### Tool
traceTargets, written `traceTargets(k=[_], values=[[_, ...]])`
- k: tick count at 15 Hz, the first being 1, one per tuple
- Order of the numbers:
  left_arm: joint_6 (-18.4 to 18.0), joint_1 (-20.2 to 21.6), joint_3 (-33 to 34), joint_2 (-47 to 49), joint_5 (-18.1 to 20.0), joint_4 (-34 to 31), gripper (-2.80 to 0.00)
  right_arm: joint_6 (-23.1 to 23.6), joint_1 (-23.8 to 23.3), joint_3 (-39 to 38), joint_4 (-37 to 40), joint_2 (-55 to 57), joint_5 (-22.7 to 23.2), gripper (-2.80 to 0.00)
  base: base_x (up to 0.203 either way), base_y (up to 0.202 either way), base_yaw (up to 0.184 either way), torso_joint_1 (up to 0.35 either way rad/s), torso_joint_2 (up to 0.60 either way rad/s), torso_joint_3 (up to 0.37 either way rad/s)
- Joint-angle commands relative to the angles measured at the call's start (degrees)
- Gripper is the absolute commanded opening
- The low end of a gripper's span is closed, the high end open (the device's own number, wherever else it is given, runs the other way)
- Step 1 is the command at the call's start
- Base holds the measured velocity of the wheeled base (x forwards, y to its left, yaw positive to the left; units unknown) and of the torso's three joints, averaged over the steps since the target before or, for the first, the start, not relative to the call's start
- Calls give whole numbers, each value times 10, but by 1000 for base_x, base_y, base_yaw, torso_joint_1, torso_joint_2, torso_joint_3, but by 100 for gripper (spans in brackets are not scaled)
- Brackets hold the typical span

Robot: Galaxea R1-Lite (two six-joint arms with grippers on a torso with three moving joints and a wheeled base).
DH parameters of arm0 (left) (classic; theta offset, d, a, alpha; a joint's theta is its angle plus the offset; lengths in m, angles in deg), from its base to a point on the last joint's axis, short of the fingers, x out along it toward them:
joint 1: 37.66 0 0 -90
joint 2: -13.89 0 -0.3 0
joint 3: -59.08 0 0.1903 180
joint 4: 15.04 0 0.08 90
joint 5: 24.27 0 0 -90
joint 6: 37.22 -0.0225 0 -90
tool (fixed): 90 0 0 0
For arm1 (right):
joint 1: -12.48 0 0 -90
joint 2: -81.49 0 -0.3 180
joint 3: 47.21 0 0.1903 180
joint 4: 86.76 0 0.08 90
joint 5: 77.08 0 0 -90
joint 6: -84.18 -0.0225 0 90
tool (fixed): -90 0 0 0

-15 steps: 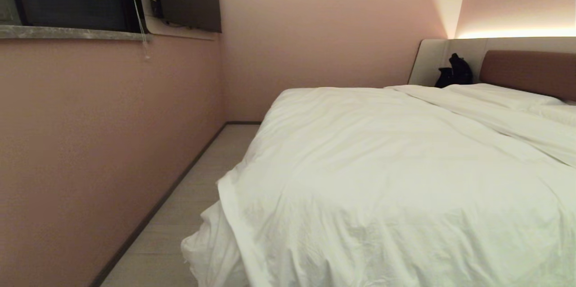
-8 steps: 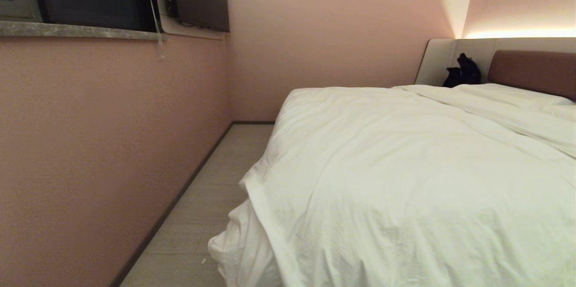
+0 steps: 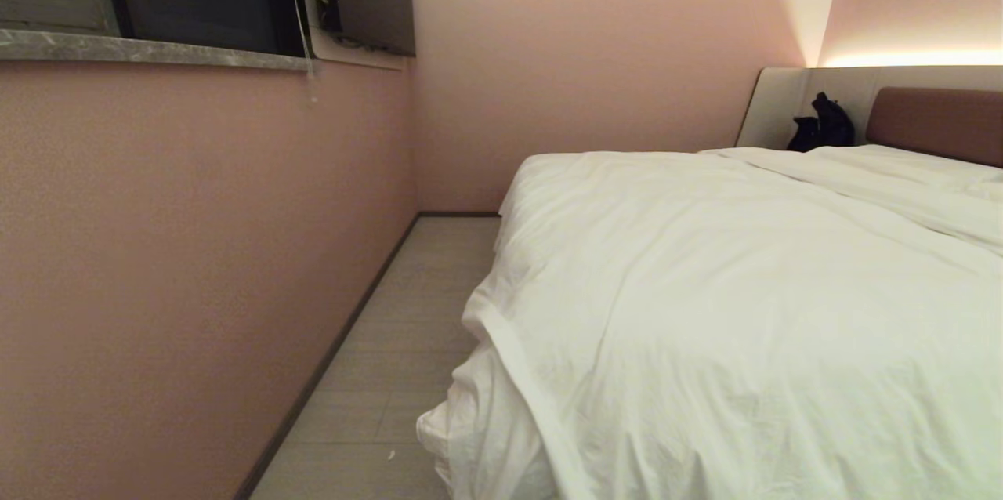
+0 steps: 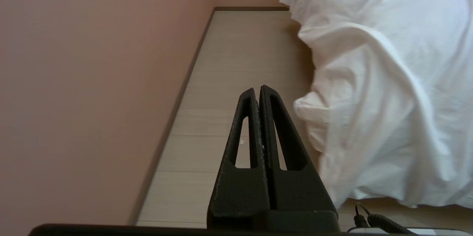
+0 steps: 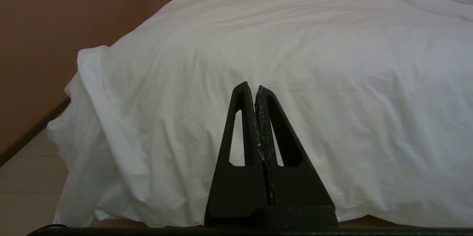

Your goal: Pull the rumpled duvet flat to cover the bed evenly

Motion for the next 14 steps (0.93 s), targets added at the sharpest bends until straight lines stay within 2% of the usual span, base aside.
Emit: traceTargets(k=[1,4,14], values=[[0,1,0,0,0,0,-280,0,0,0,0,0,0,-280,0,196,1,7,9,5],[0,1,-1,0,0,0,-280,0,0,0,0,0,0,-280,0,118,-1,0,1,1],[0,1,0,0,0,0,-280,4,0,0,1,1,-1,-280,0,0,0,0,0,0]])
